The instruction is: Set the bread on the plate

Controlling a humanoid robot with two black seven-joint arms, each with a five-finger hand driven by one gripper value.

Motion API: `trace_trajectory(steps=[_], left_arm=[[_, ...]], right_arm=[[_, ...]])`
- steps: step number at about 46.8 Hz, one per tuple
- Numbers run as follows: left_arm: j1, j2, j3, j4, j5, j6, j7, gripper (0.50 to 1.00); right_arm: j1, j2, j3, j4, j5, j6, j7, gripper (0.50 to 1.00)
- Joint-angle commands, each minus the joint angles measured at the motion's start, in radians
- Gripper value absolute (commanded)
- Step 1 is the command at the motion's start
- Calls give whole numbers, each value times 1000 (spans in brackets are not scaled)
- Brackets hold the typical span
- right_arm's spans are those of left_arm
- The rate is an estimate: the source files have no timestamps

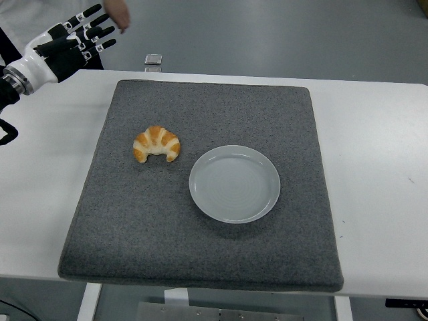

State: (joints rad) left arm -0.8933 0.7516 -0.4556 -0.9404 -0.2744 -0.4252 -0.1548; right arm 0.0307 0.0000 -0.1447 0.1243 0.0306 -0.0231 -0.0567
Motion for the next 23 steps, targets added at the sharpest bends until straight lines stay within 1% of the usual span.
trace_trajectory(steps=[1,4,12,23], left_arm=[[0,0,0,0,1,-18,0,1000],[0,0,2,2,7,-29,0,1000],[2,-1,0,3,9,-29,0,1000],[0,-6,-3,9,9,-47,0,1000]], right_arm=[[0,0,1,0,0,0,0,930],[0,0,1,0,0,0,0,932],[0,0,1,0,0,0,0,930],[0,0,-1,0,0,0,0,930]])
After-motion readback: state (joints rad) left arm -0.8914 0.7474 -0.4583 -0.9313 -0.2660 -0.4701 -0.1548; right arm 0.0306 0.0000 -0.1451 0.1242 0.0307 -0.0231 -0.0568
